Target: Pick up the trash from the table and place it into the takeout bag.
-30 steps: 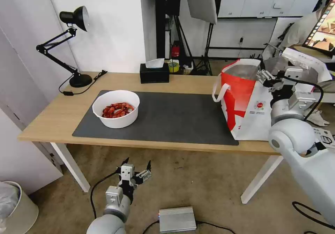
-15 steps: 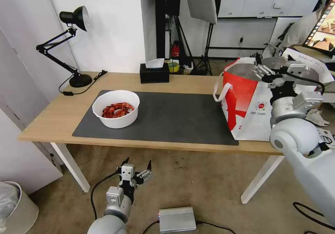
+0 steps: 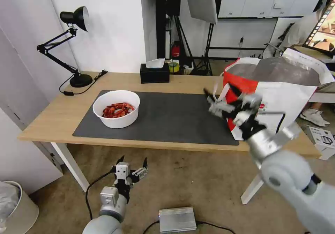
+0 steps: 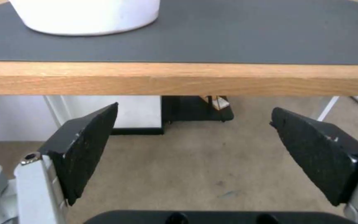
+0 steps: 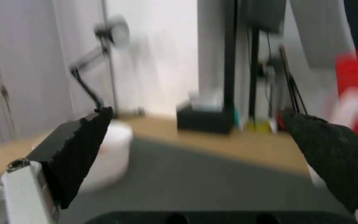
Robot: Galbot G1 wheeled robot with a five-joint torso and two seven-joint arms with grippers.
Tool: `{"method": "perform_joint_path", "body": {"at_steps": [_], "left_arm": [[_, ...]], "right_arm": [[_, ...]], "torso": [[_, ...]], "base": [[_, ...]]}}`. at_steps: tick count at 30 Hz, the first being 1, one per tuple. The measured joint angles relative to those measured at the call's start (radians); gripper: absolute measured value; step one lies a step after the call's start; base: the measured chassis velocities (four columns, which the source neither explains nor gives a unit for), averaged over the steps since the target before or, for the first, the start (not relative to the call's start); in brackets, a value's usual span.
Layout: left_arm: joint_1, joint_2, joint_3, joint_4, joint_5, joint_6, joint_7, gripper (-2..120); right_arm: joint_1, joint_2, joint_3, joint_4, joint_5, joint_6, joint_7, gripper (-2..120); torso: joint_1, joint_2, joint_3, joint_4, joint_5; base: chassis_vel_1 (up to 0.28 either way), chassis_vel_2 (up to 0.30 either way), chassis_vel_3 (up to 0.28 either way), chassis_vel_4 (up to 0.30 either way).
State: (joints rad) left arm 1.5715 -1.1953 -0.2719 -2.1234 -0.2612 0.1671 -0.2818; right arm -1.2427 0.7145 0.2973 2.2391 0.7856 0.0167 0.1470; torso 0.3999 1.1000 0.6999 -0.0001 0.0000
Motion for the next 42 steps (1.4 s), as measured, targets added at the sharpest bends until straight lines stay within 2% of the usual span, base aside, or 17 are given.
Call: {"method": "perform_joint_path", "body": {"at_steps": [4,11,21,30,42], "left_arm": [[-0.009,0.011,-0.009,0.003,-0.009,0.0,0.013,100],[-0.025,0.032,-0.02,0.013,-0.032,0.001,0.024,100],[-0.039,0.069,-0.034,0.024,-0.061,0.002,0.028,100],[-0.043,0.065,-0.023,0.027,-0.062,0.003,0.028,100],[-0.047,0.062,-0.022,0.033,-0.065,0.003,0.028,100]], "right_arm": [[-0.109,-0.018,0.001,0.019,-0.012,-0.039,0.042,100],[-0.199,-0.02,-0.015,0.024,-0.03,-0.061,0.067,100],[-0.332,0.016,-0.037,0.043,-0.088,-0.089,0.205,100],[-0.348,0.044,-0.053,0.033,-0.14,-0.082,0.265,100],[-0.343,0.047,-0.054,0.027,-0.157,-0.076,0.269,100]], "torso": [[0.0,0.0,0.0,-0.0001,-0.0002],[0.0,0.0,0.0,0.0001,-0.0002],[0.0,0.0,0.0,0.0001,-0.0001],[0.0,0.0,0.0,0.0001,0.0],[0.0,0.0,0.0,0.0001,0.0]], "base": [[0.0,0.0,0.0,0.0],[0.0,0.0,0.0,0.0],[0.0,0.0,0.0,0.0],[0.0,0.0,0.0,0.0],[0.0,0.0,0.0,0.0]]}}
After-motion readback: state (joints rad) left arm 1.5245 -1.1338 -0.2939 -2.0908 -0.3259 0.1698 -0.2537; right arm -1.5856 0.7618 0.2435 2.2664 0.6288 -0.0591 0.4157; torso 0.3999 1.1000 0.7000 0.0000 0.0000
